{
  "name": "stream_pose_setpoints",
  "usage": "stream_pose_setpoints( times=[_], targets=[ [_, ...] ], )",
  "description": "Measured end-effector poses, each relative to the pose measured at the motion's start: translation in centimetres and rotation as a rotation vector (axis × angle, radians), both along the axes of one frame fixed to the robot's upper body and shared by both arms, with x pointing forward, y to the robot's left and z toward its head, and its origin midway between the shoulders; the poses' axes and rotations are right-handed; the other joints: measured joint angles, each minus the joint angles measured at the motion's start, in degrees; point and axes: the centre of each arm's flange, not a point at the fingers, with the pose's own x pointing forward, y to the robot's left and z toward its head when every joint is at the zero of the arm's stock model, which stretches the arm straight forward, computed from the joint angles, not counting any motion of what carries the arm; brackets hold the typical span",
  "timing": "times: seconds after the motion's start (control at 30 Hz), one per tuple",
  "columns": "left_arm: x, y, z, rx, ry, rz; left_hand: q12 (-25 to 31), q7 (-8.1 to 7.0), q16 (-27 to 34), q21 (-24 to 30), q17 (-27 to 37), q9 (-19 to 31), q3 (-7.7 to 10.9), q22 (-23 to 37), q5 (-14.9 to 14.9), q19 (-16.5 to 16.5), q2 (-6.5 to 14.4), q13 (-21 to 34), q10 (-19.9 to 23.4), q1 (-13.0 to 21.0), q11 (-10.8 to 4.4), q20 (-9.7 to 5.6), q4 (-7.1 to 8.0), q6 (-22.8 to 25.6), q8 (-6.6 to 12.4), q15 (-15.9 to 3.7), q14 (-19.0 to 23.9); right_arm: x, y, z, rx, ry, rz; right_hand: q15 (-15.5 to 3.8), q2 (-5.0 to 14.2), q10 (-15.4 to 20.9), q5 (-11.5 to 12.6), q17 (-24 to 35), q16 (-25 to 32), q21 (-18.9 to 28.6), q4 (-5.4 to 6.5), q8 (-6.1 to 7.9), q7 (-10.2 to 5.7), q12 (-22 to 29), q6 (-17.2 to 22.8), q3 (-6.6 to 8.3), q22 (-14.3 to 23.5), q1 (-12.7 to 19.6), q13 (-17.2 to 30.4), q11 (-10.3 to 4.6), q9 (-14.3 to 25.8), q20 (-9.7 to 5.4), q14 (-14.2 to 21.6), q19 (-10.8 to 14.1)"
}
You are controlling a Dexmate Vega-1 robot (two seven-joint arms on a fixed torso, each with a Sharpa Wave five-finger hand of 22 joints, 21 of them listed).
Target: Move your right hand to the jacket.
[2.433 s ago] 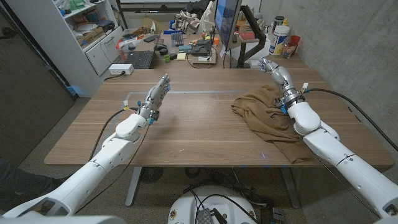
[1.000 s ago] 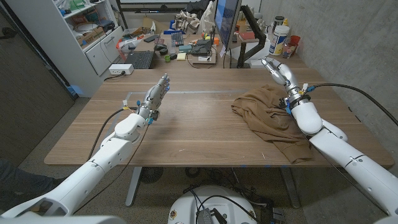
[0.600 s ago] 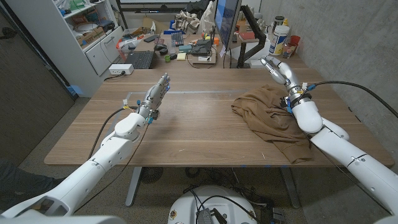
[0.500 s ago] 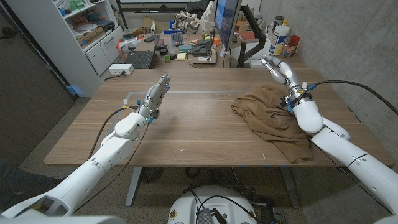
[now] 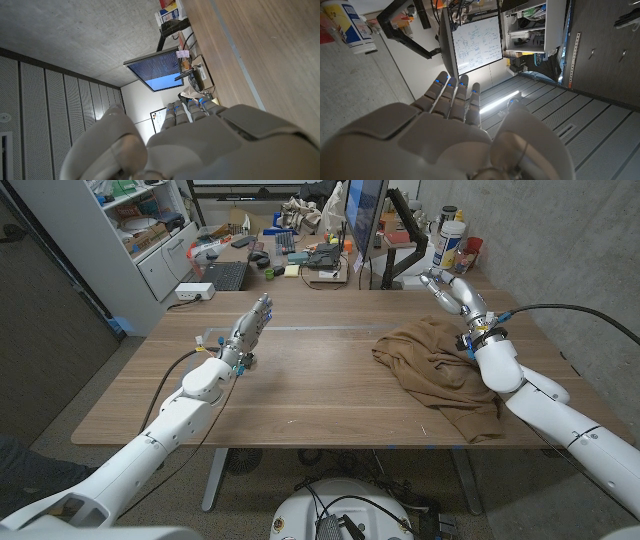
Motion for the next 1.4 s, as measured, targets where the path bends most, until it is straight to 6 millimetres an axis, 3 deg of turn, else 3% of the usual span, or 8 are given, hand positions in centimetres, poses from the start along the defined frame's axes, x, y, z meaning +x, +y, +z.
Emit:
stream_pose_setpoints(
  times=[1.4],
  targets=[
    [-0.33, -0.37, 0.7, 0.001, -0.012, 0.008, 0.0, 0.0, 0.0, -0.22, 0.0, 0.0, -0.42, 0.0, -0.04, -0.62, 0.23, 0.0, -0.2, -0.23, -0.2, 0.01, 0.07, 0.0, 0.0, 0.11, -0.47, -0.37, -0.41, 0.64, -0.182, -0.02, -0.161, 0.0, -0.92, -0.22, 0.44, 0.01, -0.5, -1.29, -0.47, -0.44, -0.92, -0.87, -0.32, -0.48, 0.0, -0.28, 0.0, -0.22, 0.0, 0.0, 0.0, 0.0]
  ],
)
